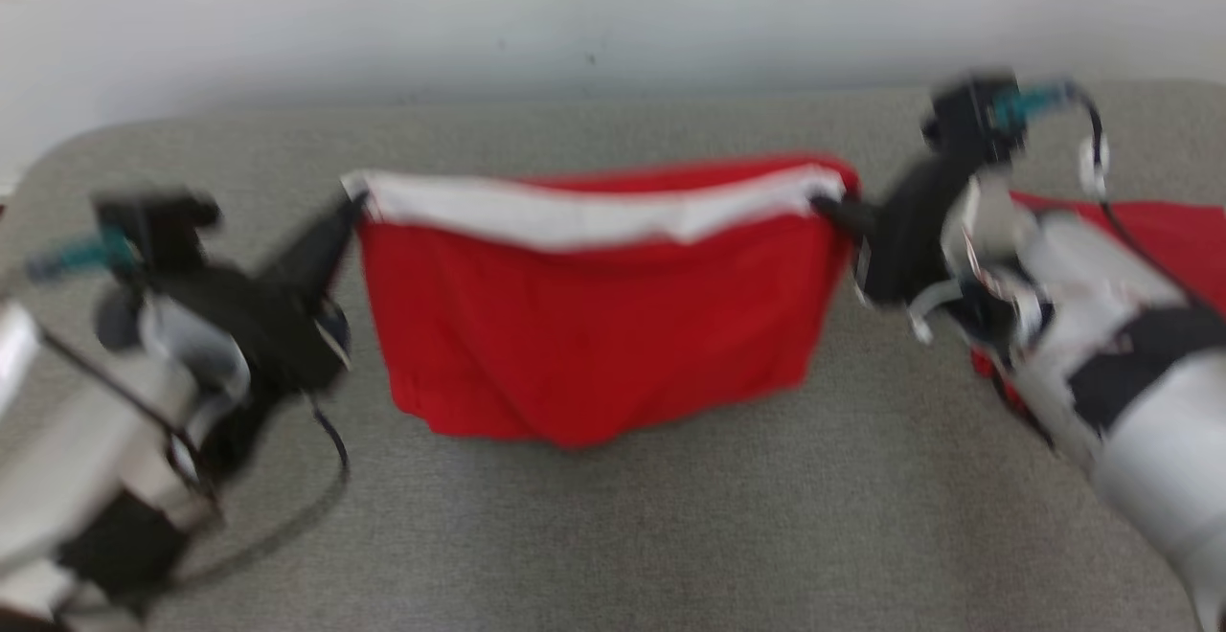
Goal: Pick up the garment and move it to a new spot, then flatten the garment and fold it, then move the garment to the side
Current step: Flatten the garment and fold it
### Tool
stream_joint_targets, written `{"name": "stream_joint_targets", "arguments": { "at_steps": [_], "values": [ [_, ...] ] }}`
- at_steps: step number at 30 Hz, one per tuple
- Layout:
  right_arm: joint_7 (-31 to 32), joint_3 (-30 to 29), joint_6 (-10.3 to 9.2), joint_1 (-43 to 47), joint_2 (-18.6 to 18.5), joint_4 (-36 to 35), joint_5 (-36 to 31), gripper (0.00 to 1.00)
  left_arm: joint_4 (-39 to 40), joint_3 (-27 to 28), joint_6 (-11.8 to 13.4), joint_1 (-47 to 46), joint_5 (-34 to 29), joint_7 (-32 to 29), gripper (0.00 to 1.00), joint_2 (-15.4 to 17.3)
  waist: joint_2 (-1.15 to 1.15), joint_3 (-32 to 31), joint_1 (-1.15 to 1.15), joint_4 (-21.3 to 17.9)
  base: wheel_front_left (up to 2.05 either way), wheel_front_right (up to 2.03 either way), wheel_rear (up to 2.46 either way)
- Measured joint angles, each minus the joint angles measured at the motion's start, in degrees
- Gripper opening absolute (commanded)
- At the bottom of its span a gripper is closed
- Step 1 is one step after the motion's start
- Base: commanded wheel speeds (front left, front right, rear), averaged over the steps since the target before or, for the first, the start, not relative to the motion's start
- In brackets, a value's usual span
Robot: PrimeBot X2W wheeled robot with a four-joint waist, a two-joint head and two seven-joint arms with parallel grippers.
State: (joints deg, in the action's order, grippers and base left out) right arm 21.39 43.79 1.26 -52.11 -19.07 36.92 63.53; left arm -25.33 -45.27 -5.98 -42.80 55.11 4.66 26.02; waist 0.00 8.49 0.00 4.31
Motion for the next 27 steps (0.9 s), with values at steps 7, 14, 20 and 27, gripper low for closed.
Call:
{"name": "stream_joint_targets", "arguments": {
  "at_steps": [7,14,20,27],
  "values": [
    [-0.48,-2.79,-6.34,-29.48,6.11,10.04,-6.34,0.0,-9.73,4.52,-0.11,-25.96,0.68,-8.7,0.0,-0.25,0.01,5.24,0.01,-2.31,0.0,0.0,0.0],
    [-11.91,-7.91,-3.89,-44.21,7.28,6.31,-7.23,0.0,-5.87,10.94,-0.62,-45.52,-0.37,-5.05,0.0,-1.15,-0.01,11.17,0.0,-3.45,0.0,0.0,0.0],
    [-16.01,-6.37,2.08,-31.96,4.05,-0.1,-7.04,0.0,-1.76,9.61,-1.09,-35.18,-0.37,-1.4,0.0,1.23,0.0,16.18,0.01,-2.91,0.0,0.0,0.0],
    [-21.19,-1.7,4.93,-7.81,1.29,-2.15,-6.83,0.0,-4.65,3.89,-1.1,-13.77,-0.63,3.52,0.0,1.78,0.01,17.75,0.0,-1.33,0.0,0.0,0.0]
  ]
}}
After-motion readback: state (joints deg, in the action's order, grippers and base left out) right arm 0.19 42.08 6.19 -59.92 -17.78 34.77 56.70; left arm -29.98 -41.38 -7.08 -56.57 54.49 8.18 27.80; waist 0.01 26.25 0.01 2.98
